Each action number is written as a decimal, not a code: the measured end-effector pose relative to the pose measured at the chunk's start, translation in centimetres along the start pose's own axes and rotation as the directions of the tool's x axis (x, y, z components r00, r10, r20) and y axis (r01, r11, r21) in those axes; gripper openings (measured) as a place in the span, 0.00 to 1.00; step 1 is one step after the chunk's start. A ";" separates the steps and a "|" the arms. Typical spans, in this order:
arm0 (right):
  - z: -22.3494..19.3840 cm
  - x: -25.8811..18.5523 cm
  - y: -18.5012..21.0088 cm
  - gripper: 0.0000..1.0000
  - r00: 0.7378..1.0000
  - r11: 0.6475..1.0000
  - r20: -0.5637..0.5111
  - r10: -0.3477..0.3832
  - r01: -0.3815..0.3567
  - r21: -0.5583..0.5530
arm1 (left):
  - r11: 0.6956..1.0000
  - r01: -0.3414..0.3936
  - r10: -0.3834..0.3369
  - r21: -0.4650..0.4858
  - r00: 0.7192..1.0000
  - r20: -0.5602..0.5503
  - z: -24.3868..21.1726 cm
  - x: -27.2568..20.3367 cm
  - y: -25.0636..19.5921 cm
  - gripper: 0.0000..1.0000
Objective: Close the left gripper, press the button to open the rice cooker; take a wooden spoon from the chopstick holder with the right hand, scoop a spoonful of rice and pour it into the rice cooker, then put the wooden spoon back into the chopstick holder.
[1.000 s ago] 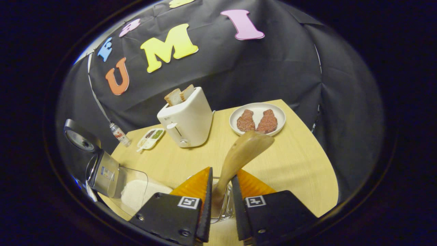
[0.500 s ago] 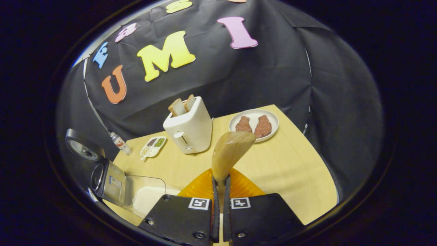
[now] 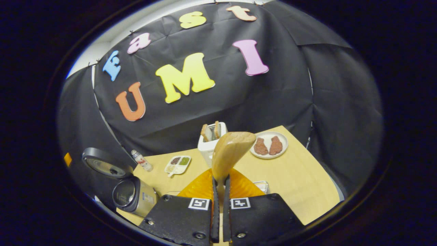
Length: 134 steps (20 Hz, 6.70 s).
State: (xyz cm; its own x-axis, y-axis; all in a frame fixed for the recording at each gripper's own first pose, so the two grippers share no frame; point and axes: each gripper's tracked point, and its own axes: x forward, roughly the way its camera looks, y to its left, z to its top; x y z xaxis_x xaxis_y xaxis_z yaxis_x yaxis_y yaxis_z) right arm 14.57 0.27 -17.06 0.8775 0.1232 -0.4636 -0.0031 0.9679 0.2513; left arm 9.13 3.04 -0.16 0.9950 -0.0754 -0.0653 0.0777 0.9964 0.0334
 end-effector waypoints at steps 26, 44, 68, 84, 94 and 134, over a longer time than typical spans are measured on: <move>-18.1 7.6 10.8 0.10 0.981 0.995 -0.196 -0.019 -0.001 -0.103 | 1.000 0.029 -0.029 -0.005 0.997 -0.065 -3.5 -5.4 5.6 0.95; -12.5 5.2 3.1 0.10 0.969 0.858 -0.190 0.160 -0.041 0.513 | 0.999 -0.016 0.013 -0.040 0.997 -0.078 -2.7 -4.2 1.1 0.94; -5.4 2.1 30.8 0.09 0.855 0.839 -0.178 0.488 -0.403 0.366 | 0.983 -0.118 0.105 -0.139 0.990 -0.095 -5.6 -8.3 6.1 0.95; -8.1 3.4 36.0 0.09 0.930 0.925 -0.155 0.334 -0.355 -0.138 | 0.977 -0.162 0.142 -0.136 0.979 -0.145 -10.4 -10.9 11.1 0.95; -8.4 1.2 39.2 0.09 0.922 0.799 -0.086 0.378 -0.372 -0.473 | 0.969 -0.172 0.145 -0.175 0.977 -0.159 -11.1 -11.5 11.7 0.95; 6.4 -4.4 8.7 0.09 0.955 0.955 0.041 0.293 -0.294 0.026 | 0.996 0.028 -0.033 -0.087 0.998 -0.057 -2.8 -4.3 -1.6 0.95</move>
State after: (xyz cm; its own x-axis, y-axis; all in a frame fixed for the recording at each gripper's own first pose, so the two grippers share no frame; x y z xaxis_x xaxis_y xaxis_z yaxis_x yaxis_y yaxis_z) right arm 13.79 6.70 -7.41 0.8571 0.3921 -0.3341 -0.2483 0.8827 0.3989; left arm 4.56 1.89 -2.70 0.9867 -0.1062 -0.1229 0.1000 0.9935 -0.0550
